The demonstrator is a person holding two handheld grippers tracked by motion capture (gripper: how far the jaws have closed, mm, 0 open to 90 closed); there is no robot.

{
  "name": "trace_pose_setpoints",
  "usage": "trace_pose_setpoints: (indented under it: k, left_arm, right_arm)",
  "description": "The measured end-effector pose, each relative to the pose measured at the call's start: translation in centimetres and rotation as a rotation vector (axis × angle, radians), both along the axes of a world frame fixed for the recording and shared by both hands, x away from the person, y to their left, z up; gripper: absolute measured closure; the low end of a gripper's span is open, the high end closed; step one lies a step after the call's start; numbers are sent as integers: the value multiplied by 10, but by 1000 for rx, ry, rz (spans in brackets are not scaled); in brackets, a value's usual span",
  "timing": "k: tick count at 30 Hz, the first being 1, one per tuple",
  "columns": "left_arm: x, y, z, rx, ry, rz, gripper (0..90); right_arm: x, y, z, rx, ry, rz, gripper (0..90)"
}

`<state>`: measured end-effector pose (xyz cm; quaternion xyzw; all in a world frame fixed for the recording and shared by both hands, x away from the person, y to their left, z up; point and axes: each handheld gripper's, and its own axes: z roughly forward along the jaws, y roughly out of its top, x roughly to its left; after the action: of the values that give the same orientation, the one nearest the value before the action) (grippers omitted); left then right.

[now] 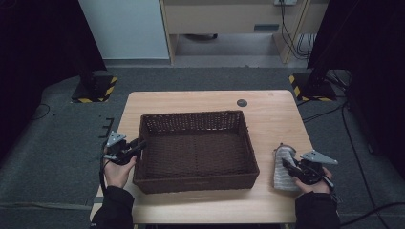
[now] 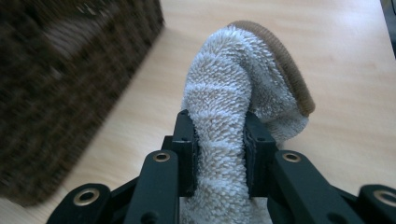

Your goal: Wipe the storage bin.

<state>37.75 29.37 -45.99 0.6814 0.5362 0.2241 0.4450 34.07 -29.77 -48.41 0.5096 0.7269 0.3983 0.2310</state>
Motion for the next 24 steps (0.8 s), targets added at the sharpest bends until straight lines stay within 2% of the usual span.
trace_pose_setpoints:
  k: [5,10,15,24]
  left_arm:
    - [-2,-1,-1,-7,-10,-1,666]
    - [-3,-6,-1,0,-13,-16,667]
    - [-5,-17,0,9,-11,-45,667]
    - [-12,-31,1,37,-13,-72,665]
  right_arm:
    - [7,8,10,40,-77,37,714]
    - [17,14,17,56,-128,54,711]
    - [24,17,21,70,-153,50,700]
    - [37,9,30,80,-189,41,715]
